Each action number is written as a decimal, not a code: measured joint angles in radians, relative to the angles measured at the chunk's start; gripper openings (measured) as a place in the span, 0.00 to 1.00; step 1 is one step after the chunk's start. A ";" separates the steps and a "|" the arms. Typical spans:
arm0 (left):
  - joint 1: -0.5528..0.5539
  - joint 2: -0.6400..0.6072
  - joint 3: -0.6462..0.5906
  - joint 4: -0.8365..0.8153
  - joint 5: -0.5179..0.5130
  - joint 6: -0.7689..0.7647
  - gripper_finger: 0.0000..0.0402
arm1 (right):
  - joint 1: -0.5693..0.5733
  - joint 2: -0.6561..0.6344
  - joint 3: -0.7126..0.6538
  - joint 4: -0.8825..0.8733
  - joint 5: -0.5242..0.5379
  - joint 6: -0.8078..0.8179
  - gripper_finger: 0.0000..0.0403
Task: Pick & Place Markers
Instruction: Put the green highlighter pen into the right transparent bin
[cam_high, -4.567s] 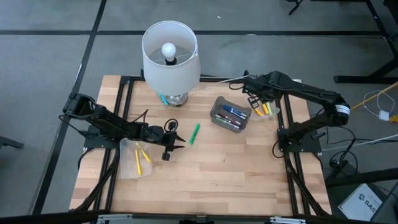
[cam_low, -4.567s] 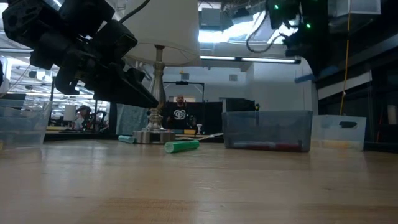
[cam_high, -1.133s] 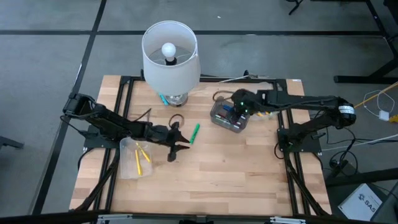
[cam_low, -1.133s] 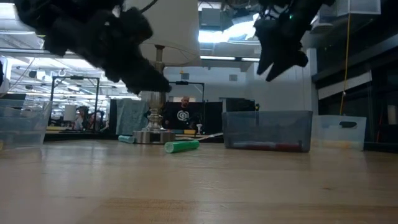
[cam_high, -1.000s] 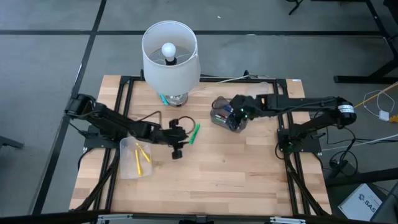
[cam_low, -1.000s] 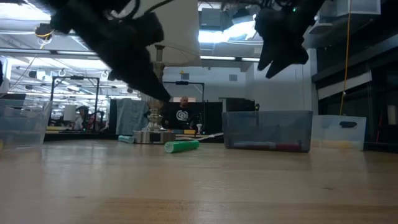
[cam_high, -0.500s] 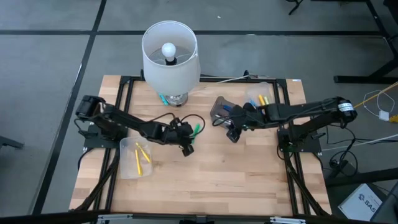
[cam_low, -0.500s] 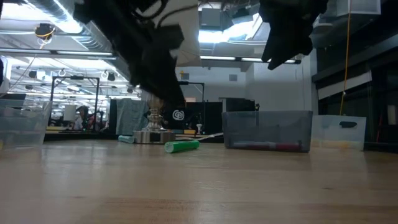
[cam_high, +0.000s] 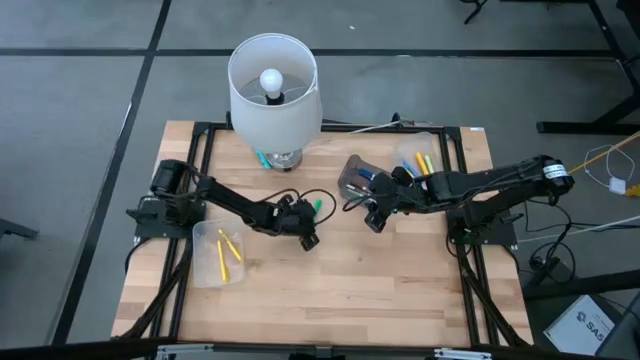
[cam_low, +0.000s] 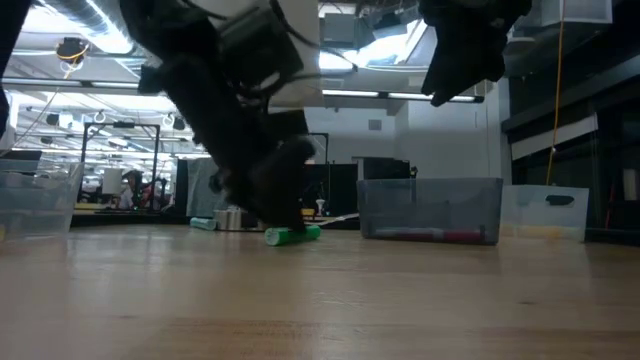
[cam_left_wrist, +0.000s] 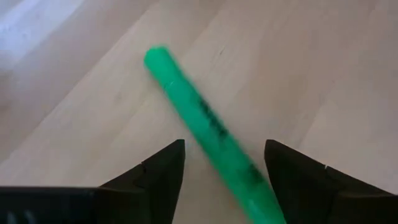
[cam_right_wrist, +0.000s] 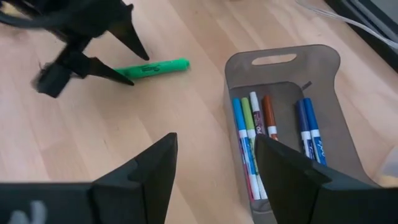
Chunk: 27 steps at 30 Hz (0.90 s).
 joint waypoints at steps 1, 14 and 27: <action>0.001 0.013 -0.001 0.000 -0.003 0.012 0.55 | 0.003 0.001 0.000 -0.001 0.002 0.000 0.53; 0.003 0.052 0.004 -0.012 0.004 0.006 0.36 | 0.012 0.077 0.000 0.042 0.002 0.028 0.53; -0.015 0.036 0.000 -0.058 -0.046 0.143 0.15 | 0.036 0.138 0.000 0.096 -0.027 0.057 0.53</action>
